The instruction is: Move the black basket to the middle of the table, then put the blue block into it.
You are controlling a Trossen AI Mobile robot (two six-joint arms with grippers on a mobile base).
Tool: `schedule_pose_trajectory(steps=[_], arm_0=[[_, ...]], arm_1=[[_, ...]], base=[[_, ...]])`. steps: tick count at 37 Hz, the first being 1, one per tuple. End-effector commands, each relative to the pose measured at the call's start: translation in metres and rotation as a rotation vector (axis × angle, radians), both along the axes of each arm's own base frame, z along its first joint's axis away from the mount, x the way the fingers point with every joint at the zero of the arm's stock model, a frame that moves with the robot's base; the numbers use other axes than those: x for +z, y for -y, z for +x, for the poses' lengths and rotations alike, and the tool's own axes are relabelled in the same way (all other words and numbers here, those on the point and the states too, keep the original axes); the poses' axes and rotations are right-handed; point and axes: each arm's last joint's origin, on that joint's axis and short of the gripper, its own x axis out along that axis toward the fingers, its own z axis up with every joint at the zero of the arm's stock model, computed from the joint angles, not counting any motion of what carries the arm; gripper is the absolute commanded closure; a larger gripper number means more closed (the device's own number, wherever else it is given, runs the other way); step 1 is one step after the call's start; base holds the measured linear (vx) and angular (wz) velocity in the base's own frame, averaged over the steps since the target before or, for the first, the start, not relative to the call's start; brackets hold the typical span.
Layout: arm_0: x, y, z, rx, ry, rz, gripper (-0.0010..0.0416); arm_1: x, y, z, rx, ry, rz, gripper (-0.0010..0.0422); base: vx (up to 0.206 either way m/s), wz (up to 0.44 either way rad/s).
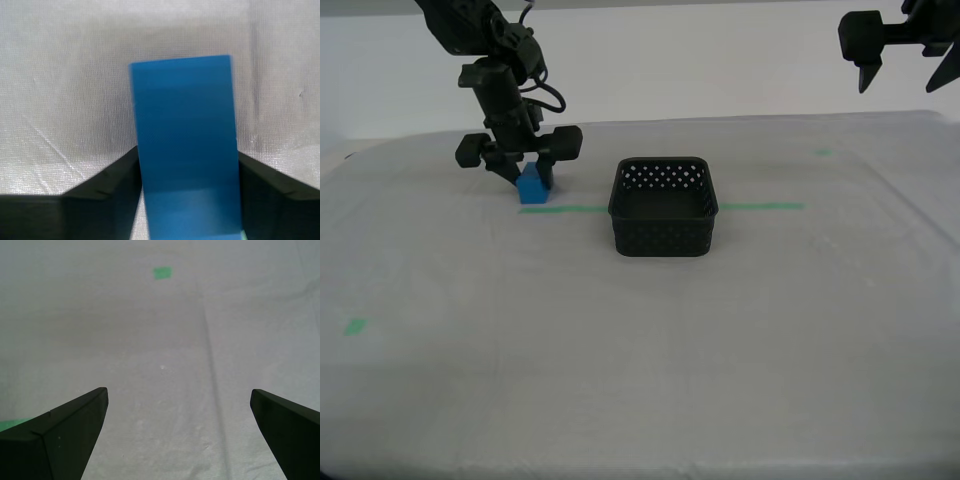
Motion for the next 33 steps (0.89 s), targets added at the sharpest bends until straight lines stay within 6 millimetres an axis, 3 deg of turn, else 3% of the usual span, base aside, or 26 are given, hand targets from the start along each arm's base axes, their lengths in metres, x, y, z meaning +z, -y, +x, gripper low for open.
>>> schedule_pose_trajectory(steps=[1, 9, 20, 33], arm_0=[[0.0, 0.0, 0.0, 0.002, 0.001, 0.0, 0.0007], [0.0, 0.0, 0.0, 0.002, 0.001, 0.0, 0.0007], [0.0, 0.0, 0.0, 0.002, 0.001, 0.0, 0.0007], [0.0, 0.0, 0.0, 0.002, 0.001, 0.0, 0.0007]], arm_1=[[0.0, -0.001, -0.001, 0.0, -0.013, 0.005, 0.0293], [-0.001, -0.001, -0.003, 0.003, -0.037, 0.008, 0.0419], [0.004, -0.001, -0.007, 0.027, -0.063, 0.006, 0.0414], [0.043, 0.008, -0.014, 0.068, 0.003, 0.024, 0.0413]], base=[[0.0, 0.0], [0.0, 0.0], [0.0, 0.0], [0.0, 0.0]])
